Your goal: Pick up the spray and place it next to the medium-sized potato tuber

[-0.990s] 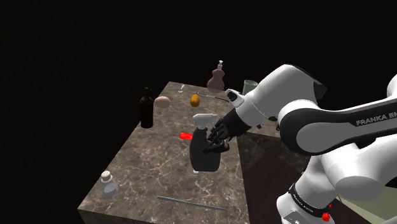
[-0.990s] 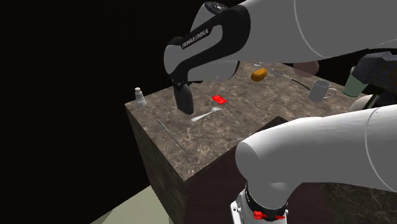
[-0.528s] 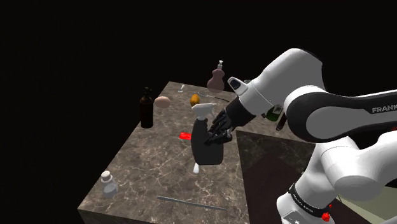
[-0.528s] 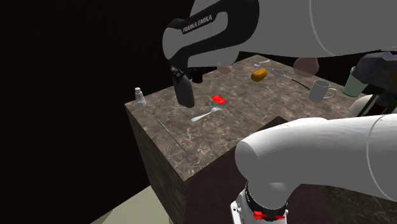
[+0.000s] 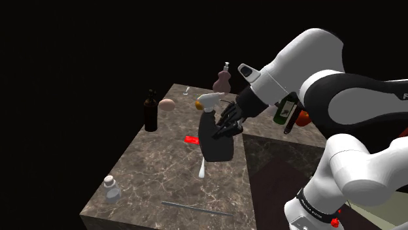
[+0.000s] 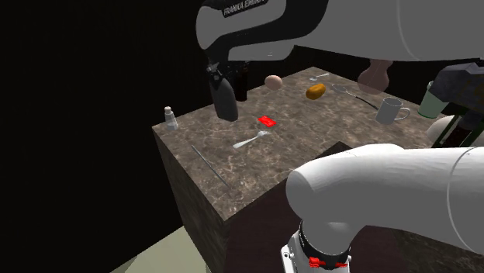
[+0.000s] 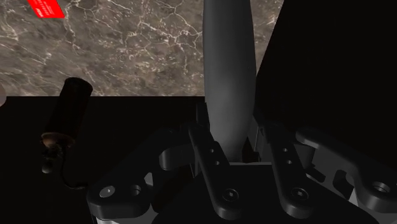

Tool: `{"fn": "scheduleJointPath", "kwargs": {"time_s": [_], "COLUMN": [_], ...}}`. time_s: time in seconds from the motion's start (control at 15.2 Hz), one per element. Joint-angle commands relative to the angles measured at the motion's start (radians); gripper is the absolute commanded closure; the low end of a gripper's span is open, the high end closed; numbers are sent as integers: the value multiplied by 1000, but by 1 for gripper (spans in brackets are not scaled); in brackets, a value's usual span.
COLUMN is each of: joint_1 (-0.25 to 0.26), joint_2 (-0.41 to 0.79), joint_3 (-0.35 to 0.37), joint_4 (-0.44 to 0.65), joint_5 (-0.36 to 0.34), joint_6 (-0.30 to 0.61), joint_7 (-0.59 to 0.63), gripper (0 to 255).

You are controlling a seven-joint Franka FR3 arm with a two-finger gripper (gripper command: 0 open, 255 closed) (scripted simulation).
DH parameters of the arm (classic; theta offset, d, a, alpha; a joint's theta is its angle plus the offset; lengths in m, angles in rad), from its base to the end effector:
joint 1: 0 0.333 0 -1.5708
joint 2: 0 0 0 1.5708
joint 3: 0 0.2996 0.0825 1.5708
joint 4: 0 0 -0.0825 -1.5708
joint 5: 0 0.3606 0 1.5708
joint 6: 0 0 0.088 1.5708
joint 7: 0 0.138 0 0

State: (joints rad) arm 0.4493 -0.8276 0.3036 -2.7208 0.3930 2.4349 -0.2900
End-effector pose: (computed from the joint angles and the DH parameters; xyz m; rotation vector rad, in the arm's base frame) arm 0.2550 0.2490 0.4755 -2.6335 -1.0774 -0.7314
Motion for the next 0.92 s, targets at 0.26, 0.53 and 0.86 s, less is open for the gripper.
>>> {"fn": "scheduleJointPath", "kwargs": {"time_s": [0.26, 0.53, 0.86], "joint_1": [-16, -25, -35], "joint_2": [-15, -19, -16], "joint_3": [-12, -22, -32], "joint_4": [76, 128, 195], "joint_5": [-25, -39, -56], "joint_6": [-90, -145, -209], "joint_7": [15, 23, 32], "gripper": [255, 255, 255]}}
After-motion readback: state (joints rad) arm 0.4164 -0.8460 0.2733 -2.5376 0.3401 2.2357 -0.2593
